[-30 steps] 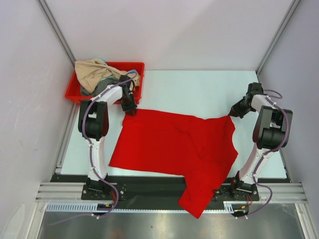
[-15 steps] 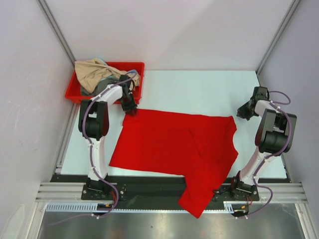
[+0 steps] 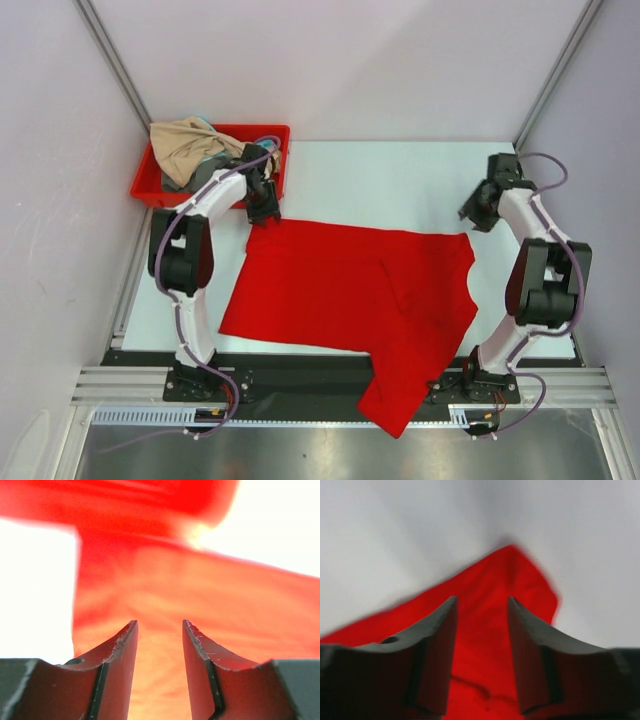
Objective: Fold and stack the t-shirts
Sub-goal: Fold the tshirt
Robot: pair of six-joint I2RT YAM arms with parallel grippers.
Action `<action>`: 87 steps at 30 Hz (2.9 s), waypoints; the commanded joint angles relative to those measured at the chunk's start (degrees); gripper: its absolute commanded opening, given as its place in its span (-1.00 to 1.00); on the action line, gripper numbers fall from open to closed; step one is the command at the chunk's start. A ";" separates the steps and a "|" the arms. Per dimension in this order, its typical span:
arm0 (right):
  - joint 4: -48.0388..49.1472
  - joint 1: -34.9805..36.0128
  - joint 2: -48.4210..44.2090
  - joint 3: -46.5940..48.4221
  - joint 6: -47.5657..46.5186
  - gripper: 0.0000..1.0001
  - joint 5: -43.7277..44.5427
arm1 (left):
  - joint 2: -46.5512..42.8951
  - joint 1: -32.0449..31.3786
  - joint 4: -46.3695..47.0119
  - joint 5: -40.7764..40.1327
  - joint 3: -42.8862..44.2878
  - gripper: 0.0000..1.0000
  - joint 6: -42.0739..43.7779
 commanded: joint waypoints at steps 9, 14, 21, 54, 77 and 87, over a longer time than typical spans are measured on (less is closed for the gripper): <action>-3.41 13.63 -11.61 -17.33 -6.38 0.00 -29.67 | -12.07 -7.33 1.72 1.61 -5.55 -0.13 3.37; -4.63 17.40 -10.38 -21.91 -7.35 0.00 -30.22 | -13.30 -7.33 2.07 1.96 -6.61 -0.13 3.90; -1.39 18.12 -12.32 -26.66 -4.98 0.01 -30.91 | -14.35 -7.33 2.24 2.75 -7.92 -0.13 3.90; -1.47 27.77 -9.42 -23.15 -6.38 -0.97 -29.05 | -15.85 -7.33 1.54 -0.77 -8.98 -0.12 3.64; -2.54 10.14 -16.27 -16.83 7.15 0.18 -12.64 | -15.50 -6.37 -0.13 -4.80 -9.34 -0.03 0.38; 0.90 -2.27 0.86 -2.68 -5.67 0.52 -7.79 | -13.03 -2.32 -0.13 -6.76 -7.22 -0.02 2.41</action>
